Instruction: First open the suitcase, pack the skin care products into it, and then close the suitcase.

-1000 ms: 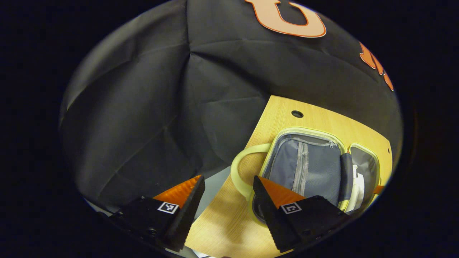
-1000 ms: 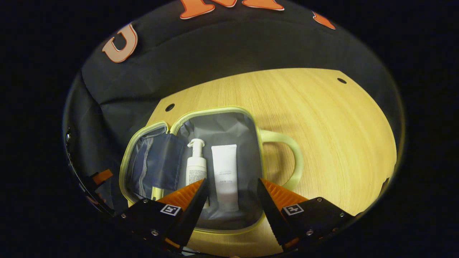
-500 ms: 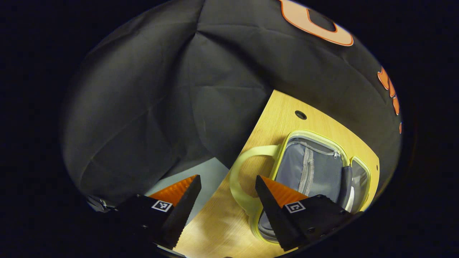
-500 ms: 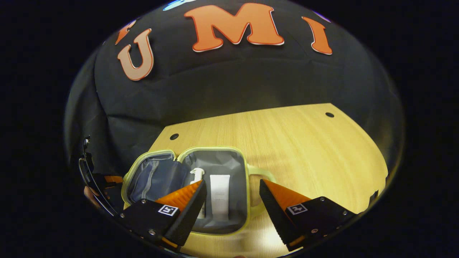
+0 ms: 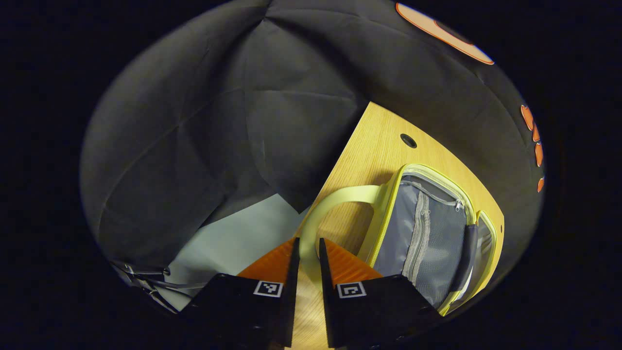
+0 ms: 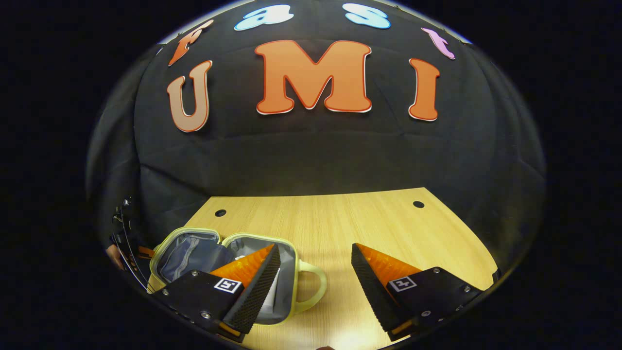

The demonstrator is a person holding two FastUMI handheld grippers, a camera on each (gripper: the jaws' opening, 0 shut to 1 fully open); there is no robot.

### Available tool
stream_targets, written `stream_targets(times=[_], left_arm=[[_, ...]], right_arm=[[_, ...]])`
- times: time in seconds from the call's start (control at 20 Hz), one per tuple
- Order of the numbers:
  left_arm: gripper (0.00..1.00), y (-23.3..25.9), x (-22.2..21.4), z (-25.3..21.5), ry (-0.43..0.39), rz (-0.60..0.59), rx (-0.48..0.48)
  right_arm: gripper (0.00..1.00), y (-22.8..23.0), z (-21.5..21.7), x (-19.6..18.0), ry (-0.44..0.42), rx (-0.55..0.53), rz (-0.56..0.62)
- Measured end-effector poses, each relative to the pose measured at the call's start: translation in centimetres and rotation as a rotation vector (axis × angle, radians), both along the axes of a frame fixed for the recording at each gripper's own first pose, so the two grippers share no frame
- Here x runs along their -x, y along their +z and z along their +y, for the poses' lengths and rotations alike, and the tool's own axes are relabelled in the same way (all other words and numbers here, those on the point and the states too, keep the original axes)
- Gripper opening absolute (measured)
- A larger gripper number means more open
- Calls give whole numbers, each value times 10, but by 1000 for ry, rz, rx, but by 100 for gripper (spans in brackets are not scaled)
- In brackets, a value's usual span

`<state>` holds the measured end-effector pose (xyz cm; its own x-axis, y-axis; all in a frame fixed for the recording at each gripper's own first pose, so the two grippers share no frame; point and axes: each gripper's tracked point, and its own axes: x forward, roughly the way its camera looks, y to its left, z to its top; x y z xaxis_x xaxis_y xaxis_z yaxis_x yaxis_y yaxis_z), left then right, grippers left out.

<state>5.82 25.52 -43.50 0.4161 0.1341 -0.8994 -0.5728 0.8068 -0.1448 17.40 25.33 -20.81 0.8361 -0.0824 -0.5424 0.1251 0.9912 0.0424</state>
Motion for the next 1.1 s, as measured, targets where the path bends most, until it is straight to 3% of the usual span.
stream_targets(times=[0.05, 0.1, 0.15, 0.2, 0.55, 0.85, 1.1], left_arm=[[27, 4, -4, -2, 22, -9, 12], [19, 6, -2, -3, 22, -15, 21], [19, 14, -2, -2, 36, -38, 31], [13, 18, -5, -5, 21, -51, 35], [12, 96, -9, -8, -74, -166, -124], [12, 166, 3, -38, -68, -217, -264], [12, 224, -1, -77, -76, -298, -322]], right_arm=[[94, 4, -5, 3, -9, -11, -1], [94, 7, -9, 5, -19, -22, -7], [94, 9, -16, 5, -30, -25, -15], [94, 11, -21, 6, -33, -22, -23], [95, 15, -39, 8, -14, -24, -49], [94, 23, -51, 1, 78, -48, -89], [94, 25, -66, -10, 122, -78, -109]])
